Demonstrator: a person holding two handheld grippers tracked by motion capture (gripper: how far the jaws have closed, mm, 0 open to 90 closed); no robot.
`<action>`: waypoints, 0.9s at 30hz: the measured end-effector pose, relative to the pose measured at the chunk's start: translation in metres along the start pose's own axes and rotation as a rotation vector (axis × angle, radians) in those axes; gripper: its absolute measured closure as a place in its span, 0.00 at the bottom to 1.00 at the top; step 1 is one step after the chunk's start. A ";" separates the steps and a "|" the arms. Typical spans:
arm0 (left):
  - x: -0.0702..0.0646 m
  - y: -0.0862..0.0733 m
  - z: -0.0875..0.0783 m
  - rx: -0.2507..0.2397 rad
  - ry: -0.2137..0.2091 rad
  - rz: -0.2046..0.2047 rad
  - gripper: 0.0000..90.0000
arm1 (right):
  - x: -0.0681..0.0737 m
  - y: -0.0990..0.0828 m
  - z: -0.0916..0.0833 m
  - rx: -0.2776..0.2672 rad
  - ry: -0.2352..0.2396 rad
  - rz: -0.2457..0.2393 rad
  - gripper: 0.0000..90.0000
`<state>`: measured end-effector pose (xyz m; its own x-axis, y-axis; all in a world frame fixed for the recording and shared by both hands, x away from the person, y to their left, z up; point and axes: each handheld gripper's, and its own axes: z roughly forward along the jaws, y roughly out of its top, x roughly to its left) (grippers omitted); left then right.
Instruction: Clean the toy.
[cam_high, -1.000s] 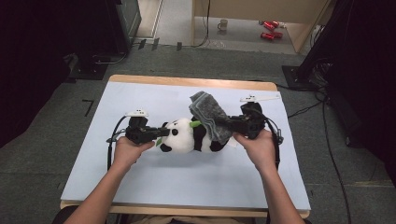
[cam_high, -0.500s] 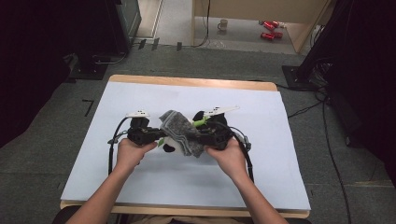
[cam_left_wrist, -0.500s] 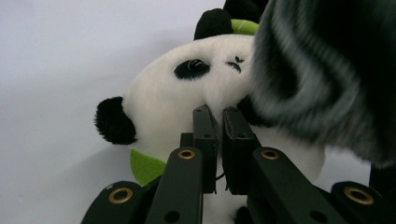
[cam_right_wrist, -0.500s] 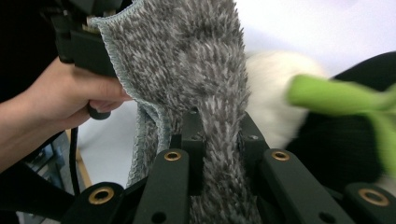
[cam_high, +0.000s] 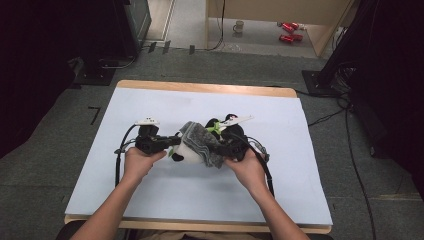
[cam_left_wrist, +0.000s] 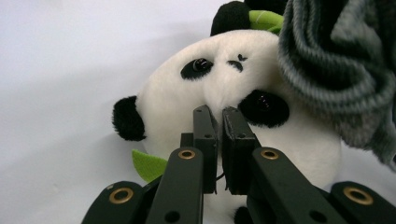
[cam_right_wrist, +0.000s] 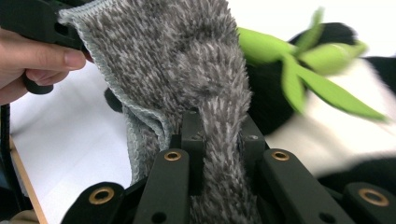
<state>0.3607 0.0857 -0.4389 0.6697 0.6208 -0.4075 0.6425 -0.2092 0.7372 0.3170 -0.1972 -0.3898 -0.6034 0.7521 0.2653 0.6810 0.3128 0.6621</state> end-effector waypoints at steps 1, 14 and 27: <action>0.001 0.000 0.000 -0.006 -0.001 0.002 0.96 | -0.002 0.000 -0.002 -0.004 -0.004 0.001 0.88; 0.000 -0.003 -0.012 -0.097 -0.025 0.118 0.60 | -0.019 0.010 0.000 -0.036 0.000 0.019 0.88; -0.004 -0.011 -0.010 -0.091 -0.076 0.219 0.38 | -0.034 0.025 0.003 -0.061 0.036 0.055 0.87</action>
<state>0.3475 0.0936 -0.4400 0.8175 0.5088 -0.2700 0.4454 -0.2612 0.8564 0.3560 -0.2133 -0.3840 -0.5809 0.7457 0.3263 0.6874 0.2348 0.6873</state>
